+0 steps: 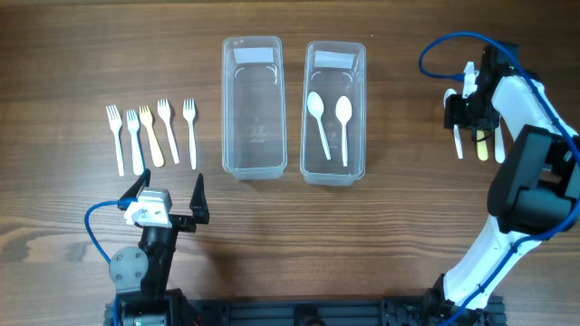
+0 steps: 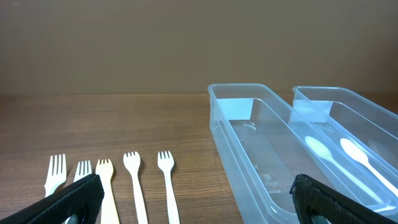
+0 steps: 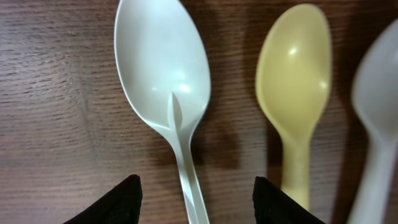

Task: Pack container
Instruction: 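Return the right gripper and grasp the third white spoon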

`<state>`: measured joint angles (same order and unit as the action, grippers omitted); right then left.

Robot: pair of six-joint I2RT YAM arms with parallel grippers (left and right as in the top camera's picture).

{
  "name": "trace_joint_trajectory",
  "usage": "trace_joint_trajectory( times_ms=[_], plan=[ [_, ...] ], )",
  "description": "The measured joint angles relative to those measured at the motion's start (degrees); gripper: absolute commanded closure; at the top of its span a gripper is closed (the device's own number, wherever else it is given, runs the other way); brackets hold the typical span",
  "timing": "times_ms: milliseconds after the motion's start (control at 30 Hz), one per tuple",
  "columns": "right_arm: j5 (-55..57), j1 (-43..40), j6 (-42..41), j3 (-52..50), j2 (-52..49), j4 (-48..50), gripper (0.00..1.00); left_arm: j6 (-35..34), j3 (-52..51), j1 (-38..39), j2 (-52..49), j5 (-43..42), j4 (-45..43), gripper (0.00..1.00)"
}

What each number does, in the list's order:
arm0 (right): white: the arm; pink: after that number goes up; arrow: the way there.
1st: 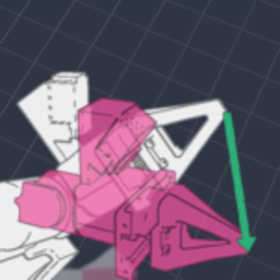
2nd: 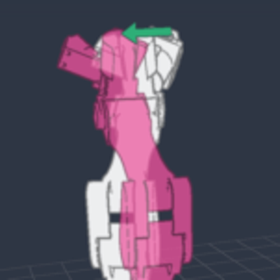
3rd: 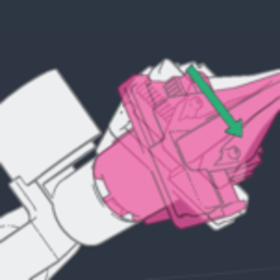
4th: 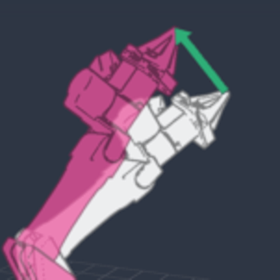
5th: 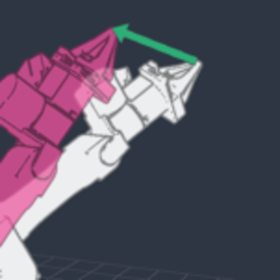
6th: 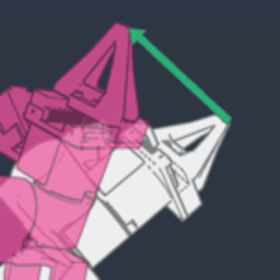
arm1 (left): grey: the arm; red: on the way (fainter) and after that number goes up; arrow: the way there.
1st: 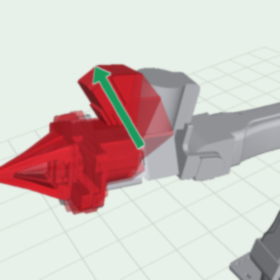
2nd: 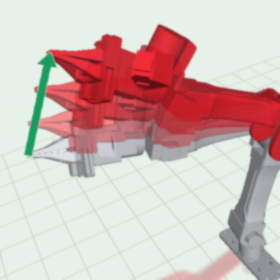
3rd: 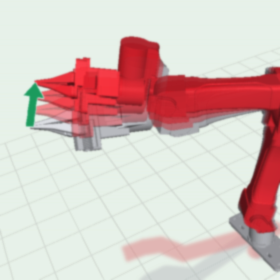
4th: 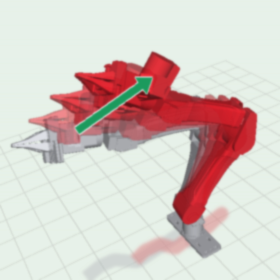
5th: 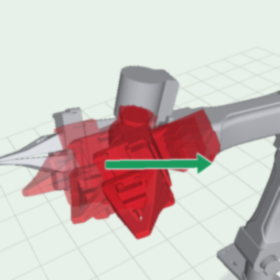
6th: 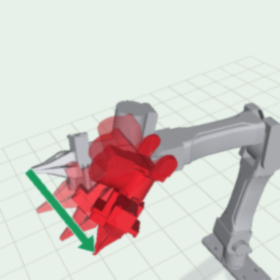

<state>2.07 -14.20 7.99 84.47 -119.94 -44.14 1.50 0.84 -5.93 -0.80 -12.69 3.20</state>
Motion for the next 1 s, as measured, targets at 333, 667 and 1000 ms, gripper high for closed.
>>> trace_joint_trajectory(
  times_ms=[333,667,1000],
  plan=[
    [-1.16,0.0,-0.15,0.0,-1.57,1.25,0.75,0.0,0.0,0.0,0.0,0.0,0.0,0.0],
    [-1.7,-0.11,-0.96,0.0,-1.68,2.14,0.96,0.0,0.0,0.0,0.0,0.0,0.0,0.0],
    [-6.93,1.2,-1.92,0.35,-0.09,0.07,0.96,0.0,0.0,0.0,0.0,0.0,0.0,0.0]
  ],
)
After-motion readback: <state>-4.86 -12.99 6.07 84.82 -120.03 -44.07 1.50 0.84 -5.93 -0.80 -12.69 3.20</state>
